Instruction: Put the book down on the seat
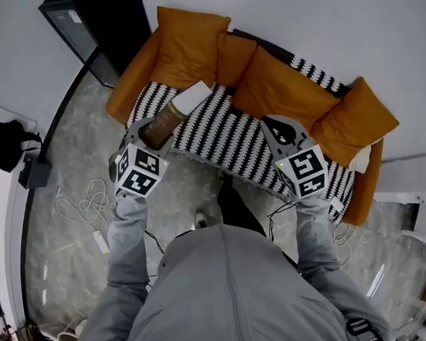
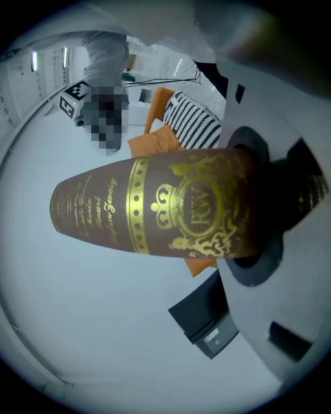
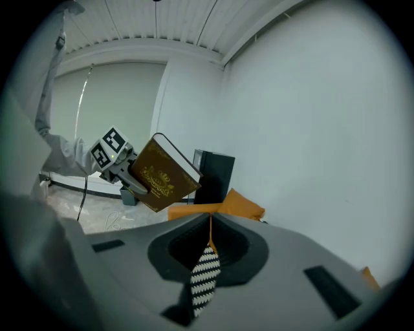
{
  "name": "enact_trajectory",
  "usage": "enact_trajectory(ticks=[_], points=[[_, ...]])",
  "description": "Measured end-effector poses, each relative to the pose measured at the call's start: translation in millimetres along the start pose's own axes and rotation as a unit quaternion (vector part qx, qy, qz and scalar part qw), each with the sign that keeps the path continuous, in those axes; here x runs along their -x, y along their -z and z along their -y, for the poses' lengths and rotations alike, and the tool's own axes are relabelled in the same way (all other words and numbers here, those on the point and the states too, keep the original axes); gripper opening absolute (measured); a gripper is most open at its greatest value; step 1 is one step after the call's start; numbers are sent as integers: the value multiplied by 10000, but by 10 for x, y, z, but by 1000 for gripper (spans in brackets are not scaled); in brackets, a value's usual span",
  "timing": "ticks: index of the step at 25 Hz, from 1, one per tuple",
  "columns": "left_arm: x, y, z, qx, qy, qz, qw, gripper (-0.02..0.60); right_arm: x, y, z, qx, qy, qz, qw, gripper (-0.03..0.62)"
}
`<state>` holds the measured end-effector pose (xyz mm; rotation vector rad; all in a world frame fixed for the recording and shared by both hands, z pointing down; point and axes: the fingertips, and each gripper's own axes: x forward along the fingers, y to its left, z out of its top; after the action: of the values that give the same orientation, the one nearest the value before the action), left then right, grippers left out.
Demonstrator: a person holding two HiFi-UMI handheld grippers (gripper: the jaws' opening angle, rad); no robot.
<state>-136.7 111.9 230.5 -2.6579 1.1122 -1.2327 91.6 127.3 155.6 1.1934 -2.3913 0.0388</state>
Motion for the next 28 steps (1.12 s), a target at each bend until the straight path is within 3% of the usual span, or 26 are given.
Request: enact_trajectory(ticks=[16,28], points=[[-1211,77,-324,372,452,-484,9971,242,-1071,474,701,-317,-286,-406,9983,31],[-2006,114,-294,881,933,-611,9899,242,-1703,987,914,-726,-628,-779,9923,31]])
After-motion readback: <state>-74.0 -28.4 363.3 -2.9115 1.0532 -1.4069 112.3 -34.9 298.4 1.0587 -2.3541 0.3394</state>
